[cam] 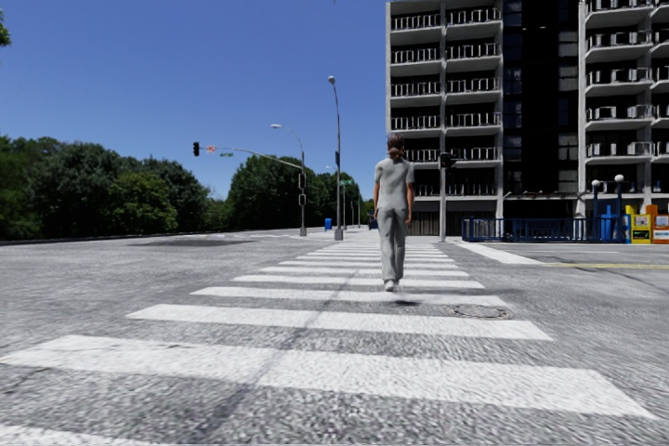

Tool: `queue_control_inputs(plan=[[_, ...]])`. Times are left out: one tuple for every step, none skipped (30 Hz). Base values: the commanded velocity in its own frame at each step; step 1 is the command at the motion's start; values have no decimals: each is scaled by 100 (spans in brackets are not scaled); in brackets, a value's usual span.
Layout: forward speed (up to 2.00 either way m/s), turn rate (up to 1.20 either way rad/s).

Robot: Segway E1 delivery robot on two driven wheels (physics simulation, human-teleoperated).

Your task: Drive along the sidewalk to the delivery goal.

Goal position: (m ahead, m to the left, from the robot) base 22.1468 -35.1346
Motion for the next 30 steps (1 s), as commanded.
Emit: queue_control_inputs(plan=[[125, -37], [125, -37], [125, -37], [125, -37], [122, -37], [118, -30], [117, -19], [116, -3], [116, -3], [116, 0], [116, 0], [116, 0], [115, 0], [115, 0], [115, 0], [115, 0], [115, 0], [115, 0], [115, 0], [115, 0], [115, 0], [115, 0], [115, 0], [115, 0], [115, 0], [115, 0], [115, 0], [115, 0], [114, 0], [114, 0]])
